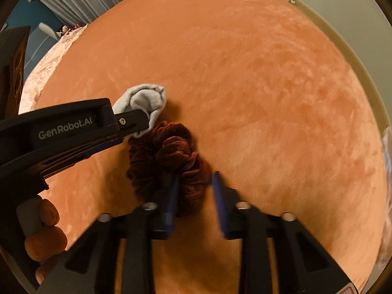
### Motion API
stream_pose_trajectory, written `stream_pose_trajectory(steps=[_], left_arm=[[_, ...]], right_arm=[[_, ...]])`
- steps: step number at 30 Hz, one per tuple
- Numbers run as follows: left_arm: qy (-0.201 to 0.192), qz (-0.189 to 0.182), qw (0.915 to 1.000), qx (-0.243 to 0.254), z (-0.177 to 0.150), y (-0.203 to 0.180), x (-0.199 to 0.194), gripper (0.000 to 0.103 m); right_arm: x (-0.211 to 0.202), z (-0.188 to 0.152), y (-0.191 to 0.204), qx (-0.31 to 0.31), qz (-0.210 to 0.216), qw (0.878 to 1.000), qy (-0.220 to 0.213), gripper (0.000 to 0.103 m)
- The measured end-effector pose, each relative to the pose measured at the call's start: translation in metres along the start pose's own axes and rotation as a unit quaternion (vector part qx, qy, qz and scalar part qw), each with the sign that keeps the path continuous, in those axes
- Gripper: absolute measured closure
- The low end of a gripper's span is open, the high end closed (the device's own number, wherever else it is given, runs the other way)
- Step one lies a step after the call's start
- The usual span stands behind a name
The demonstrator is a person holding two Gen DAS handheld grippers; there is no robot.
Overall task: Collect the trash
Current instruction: 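Grasp the white rolled sock with the left tool, then hold the sock in the left tool while the right tool grasps the dark red scrunchie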
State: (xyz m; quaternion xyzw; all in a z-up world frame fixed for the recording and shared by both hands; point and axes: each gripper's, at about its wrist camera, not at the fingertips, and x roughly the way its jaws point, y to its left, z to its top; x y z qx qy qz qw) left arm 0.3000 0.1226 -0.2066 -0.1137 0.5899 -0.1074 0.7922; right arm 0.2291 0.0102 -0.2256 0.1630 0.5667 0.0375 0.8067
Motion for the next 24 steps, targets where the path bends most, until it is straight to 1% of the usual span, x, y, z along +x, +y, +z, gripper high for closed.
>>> stream_pose_trajectory(steps=[2,7,12,16,18,20,24], left_arm=[[-0.004,-0.001,1.0,0.0,-0.005,0.0,-0.007,0.082],[-0.015,-0.003,0.9999,-0.002,-0.019,-0.006,-0.027,0.083],[-0.03,-0.005,0.9995,0.004,-0.034,-0.021,-0.052,0.083],[-0.046,-0.012,0.9988,0.013,-0.047,-0.041,-0.077,0.083],[-0.053,-0.016,0.9982,0.021,-0.053,-0.053,-0.088,0.083],[-0.063,-0.018,0.9972,0.036,-0.06,-0.071,-0.102,0.083],[-0.08,-0.025,0.9946,0.06,-0.073,-0.102,-0.124,0.083]], right_arm=[[-0.005,-0.004,-0.001,0.001,0.002,1.0,-0.001,0.09],[-0.028,-0.014,-0.01,0.014,0.012,1.0,-0.011,0.093],[-0.069,-0.024,-0.02,0.022,0.012,0.999,-0.045,0.094],[-0.104,-0.025,-0.032,0.031,0.011,0.997,-0.076,0.095],[-0.126,-0.025,-0.039,0.036,0.011,0.995,-0.096,0.098],[-0.149,-0.025,-0.047,0.04,0.01,0.992,-0.117,0.102],[-0.186,-0.027,-0.064,0.038,0.002,0.988,-0.147,0.102]])
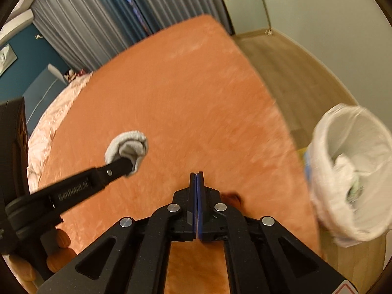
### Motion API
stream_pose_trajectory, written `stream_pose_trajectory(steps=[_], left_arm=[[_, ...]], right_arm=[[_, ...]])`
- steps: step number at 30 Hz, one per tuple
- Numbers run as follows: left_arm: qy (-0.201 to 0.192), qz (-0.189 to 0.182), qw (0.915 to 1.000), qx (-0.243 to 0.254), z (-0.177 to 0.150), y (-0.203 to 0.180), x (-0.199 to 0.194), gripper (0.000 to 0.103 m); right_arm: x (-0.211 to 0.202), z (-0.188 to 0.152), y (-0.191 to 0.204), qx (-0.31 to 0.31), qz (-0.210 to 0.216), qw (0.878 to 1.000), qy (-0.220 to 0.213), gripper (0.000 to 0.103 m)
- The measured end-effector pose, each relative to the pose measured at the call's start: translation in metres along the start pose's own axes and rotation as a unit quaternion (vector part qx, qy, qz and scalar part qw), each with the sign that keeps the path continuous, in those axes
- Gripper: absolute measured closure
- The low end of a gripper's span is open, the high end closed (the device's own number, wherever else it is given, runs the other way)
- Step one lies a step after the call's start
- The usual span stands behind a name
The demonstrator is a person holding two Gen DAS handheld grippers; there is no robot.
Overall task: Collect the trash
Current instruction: 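Hold the sock in the left tool while the right tool grasps the dark red scrunchie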
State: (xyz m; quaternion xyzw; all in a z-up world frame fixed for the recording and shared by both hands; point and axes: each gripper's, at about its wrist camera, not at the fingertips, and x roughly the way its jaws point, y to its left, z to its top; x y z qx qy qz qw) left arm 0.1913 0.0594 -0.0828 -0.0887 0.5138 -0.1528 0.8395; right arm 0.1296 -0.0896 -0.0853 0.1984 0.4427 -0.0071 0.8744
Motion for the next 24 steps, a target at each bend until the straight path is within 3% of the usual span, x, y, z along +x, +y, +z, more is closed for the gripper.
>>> stream_pose_trajectory(steps=[6,8,13,21,24], left_arm=[[-0.017,-0.006,0.9997,0.019,-0.013,-0.034,-0.023,0.083],[-0.014,-0.005,0.9997,0.018,-0.019,-0.037,-0.023,0.083],[0.002,0.007,0.9998,0.018,-0.034,-0.036,-0.014,0.083],[0.029,0.028,0.9991,0.011,-0.045,-0.018,0.012,0.083],[0.038,0.032,0.9988,0.005,-0.046,-0.008,0.02,0.083]], right_arm=[[-0.023,-0.009,-0.029,0.016,-0.001,1.0,-0.001,0.102],[-0.021,-0.016,-0.033,0.021,-0.005,1.0,0.008,0.093],[0.001,-0.042,-0.041,0.019,-0.011,0.999,0.044,0.09],[0.045,-0.062,-0.04,0.017,-0.021,0.996,0.084,0.069],[0.059,-0.064,-0.038,0.017,-0.024,0.995,0.097,0.069]])
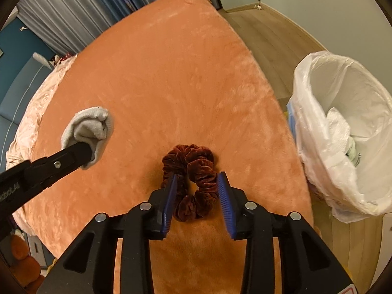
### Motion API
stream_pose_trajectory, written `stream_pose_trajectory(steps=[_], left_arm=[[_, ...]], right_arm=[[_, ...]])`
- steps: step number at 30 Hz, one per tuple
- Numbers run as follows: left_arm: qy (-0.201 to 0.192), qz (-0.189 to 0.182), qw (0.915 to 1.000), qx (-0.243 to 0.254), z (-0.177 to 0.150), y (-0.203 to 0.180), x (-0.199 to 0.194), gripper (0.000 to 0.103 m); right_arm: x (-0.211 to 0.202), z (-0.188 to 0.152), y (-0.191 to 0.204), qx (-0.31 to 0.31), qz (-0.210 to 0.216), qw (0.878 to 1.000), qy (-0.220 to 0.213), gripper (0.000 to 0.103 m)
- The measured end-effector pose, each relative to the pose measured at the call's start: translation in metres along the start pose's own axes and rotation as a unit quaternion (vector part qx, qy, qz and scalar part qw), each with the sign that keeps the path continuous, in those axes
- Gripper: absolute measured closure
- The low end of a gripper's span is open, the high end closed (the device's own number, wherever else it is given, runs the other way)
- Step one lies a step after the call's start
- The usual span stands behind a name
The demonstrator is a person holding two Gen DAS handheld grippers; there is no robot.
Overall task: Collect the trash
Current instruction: 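Hold the sock in the left tool while the right tool grasps the dark red scrunchie, then carry the sock in the left tool while the right tool carries the scrunchie to the wastebasket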
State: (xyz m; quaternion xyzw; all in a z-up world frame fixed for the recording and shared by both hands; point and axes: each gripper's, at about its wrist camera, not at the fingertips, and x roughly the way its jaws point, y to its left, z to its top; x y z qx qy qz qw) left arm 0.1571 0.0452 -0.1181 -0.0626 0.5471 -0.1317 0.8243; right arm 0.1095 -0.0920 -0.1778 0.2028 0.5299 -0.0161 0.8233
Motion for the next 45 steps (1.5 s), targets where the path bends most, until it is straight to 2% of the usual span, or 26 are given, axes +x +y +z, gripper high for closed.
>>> stream_pose_trajectory(steps=[9,10,11,12,13,17,25,33,45], left_arm=[[0.017,0.004,0.9998,-0.007,-0.001,0.014,0.018,0.083],[0.018,0.005,0.9998,-0.008,-0.001,0.014,0.019,0.083],[0.019,0.005,0.9998,-0.008,-0.001,0.014,0.019,0.083],[0.019,0.005,0.9998,-0.008,-0.002,0.014,0.019,0.083],[0.02,0.004,0.9998,-0.009,-0.002,0.014,0.019,0.083],[0.017,0.004,0.9998,-0.005,-0.003,0.011,0.016,0.083],[-0.004,-0.004,0.9999,0.012,-0.005,-0.013,-0.008,0.083],[-0.038,-0.024,0.9979,0.046,-0.002,-0.061,-0.041,0.083],[-0.068,-0.062,0.9873,0.129,-0.004,-0.161,-0.07,0.083]], right_arm=[[0.034,-0.005,-0.002,0.001,-0.013,0.999,0.03,0.069],[0.035,-0.006,-0.002,-0.001,-0.016,0.999,0.03,0.071],[0.035,-0.006,-0.002,-0.004,-0.021,0.999,0.029,0.076],[0.035,-0.006,-0.002,-0.006,-0.025,0.999,0.03,0.086],[0.035,-0.005,-0.001,-0.007,-0.026,0.999,0.031,0.089],[0.021,-0.002,-0.003,0.0,-0.015,1.0,0.018,0.093],[-0.052,0.021,-0.005,-0.002,0.01,0.998,-0.068,0.093],[-0.138,0.046,-0.026,0.011,0.031,0.988,-0.151,0.093],[-0.225,0.049,-0.085,0.03,0.002,0.973,-0.228,0.093]])
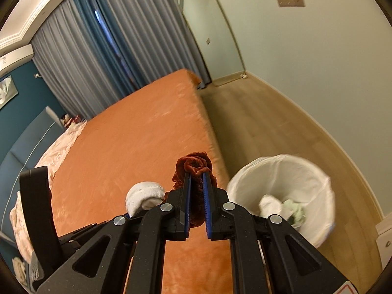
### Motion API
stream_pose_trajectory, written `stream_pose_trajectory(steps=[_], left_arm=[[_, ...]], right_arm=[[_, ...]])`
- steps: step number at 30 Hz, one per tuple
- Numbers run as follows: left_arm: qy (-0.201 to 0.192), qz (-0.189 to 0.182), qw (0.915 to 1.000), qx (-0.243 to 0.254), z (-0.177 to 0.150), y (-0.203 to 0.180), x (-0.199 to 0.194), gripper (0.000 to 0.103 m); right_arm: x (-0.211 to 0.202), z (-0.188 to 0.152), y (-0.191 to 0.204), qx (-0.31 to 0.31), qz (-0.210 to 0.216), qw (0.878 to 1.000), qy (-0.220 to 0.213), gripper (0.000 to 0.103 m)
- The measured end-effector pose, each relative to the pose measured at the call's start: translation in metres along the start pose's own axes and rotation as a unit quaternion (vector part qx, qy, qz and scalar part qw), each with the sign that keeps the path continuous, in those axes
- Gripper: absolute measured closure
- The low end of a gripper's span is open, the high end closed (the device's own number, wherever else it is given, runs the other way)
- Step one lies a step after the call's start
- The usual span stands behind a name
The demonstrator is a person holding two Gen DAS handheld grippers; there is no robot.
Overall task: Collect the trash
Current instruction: 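Carry the sock in the left tool while the right tool carries the scrunchie to the wastebasket, then open the left tool over the wastebasket while the right tool releases the scrunchie into it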
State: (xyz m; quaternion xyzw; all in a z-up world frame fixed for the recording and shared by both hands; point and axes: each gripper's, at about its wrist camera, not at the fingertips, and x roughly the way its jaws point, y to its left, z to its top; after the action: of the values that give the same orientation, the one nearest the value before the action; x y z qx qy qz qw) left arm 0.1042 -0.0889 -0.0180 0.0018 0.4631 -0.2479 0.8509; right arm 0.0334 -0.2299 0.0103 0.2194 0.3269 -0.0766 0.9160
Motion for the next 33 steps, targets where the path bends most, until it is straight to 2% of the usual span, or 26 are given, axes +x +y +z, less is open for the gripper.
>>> stream_pose_trajectory(steps=[9,19,20,23,33], left_arm=[[0.008,-0.028,0.9982,0.053,0.011,-0.063,0.014,0.082],[0.022,-0.041,0.9951,0.087,0.013,-0.103,0.037,0.08],[0.023,-0.041,0.9951,0.087,0.014,-0.105,0.04,0.079],[0.015,-0.038,0.9962,0.077,0.015,-0.104,0.042,0.064],[0.015,-0.029,0.9975,0.063,0.018,-0.092,0.043,0.062]], right_arm=[[-0.023,0.007,-0.049,0.026,-0.036,0.999,-0.016,0.093],[-0.023,0.007,-0.08,0.042,-0.059,0.997,-0.016,0.093],[-0.023,0.007,-0.08,0.042,-0.059,0.997,-0.016,0.093],[-0.02,0.01,-0.084,0.042,-0.065,0.997,-0.015,0.093],[-0.013,0.01,-0.08,0.039,-0.063,0.997,-0.007,0.093]])
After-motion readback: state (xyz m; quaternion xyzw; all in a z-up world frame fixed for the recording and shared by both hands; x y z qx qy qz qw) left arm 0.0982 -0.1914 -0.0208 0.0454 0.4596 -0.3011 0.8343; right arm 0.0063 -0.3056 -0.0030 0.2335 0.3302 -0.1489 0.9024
